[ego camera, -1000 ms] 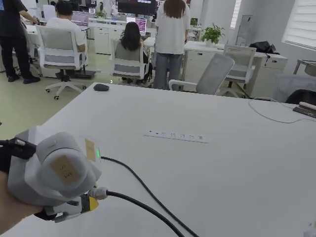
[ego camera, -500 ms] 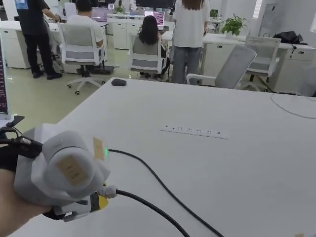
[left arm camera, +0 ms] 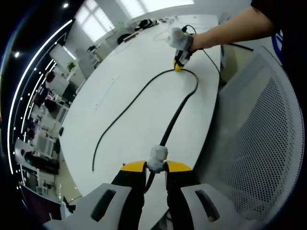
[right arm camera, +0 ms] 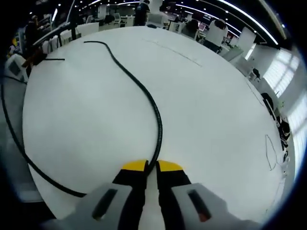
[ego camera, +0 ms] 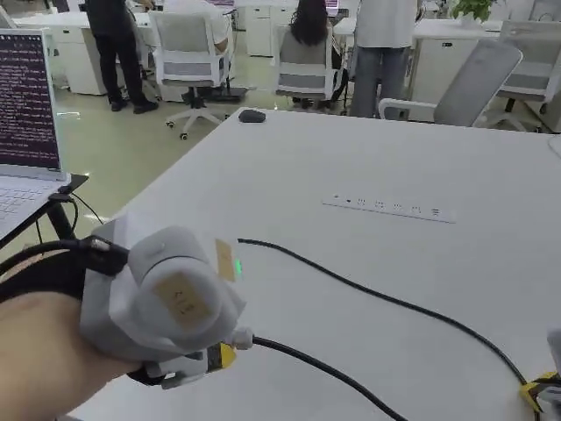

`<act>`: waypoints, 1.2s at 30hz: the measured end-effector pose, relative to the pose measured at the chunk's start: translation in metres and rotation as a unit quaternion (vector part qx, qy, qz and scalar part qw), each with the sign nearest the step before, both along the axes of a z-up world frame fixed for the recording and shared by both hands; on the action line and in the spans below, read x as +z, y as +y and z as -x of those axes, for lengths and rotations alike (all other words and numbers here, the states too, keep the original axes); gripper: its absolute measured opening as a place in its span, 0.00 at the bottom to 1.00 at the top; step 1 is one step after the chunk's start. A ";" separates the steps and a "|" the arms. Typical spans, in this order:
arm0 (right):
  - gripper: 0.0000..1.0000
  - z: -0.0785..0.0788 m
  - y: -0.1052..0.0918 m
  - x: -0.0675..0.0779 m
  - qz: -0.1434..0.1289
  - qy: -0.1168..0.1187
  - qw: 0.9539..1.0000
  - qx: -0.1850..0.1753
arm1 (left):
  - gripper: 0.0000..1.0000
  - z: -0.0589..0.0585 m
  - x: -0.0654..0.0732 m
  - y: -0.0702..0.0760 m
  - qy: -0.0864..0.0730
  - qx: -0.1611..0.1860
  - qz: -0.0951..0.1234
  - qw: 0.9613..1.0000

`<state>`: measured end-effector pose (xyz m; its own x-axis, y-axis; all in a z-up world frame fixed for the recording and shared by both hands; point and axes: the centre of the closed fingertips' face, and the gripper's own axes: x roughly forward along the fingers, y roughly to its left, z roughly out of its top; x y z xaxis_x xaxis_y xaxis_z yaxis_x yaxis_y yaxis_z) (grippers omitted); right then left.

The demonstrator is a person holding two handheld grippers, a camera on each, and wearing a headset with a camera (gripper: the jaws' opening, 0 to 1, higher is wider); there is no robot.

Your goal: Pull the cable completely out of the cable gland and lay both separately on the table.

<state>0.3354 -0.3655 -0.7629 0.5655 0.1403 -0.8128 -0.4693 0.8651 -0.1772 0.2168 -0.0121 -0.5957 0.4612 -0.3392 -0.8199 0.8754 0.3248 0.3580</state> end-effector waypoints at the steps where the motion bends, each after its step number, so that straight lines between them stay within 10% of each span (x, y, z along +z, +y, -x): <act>1: 0.05 -0.010 -0.007 0.001 0.025 -0.003 1.000 0.005 | 0.16 0.002 -0.001 -0.003 0.003 -0.001 0.002 1.000; 11: 0.08 -0.043 0.001 0.024 0.009 -0.026 1.000 -0.005 | 0.16 0.012 -0.006 -0.013 0.016 -0.013 0.004 1.000; 19: 0.15 -0.004 0.041 0.065 -0.030 -0.053 0.998 0.018 | 0.16 0.006 -0.002 -0.014 0.004 -0.023 0.006 1.000; 29: 0.17 0.065 0.127 0.140 -0.120 -0.096 0.983 0.097 | 0.16 0.005 0.008 -0.022 -0.020 -0.056 0.025 0.998; 36: 0.18 0.097 0.179 0.160 -0.089 -0.088 0.974 0.186 | 0.16 0.007 0.012 -0.034 -0.028 -0.083 0.040 0.995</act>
<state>0.2388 -0.1866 -0.6028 0.5774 0.4927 -0.6510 -0.7322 0.6652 -0.1460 0.2102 -0.0459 -0.5840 0.4373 -0.4785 -0.7615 0.8989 0.2072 0.3860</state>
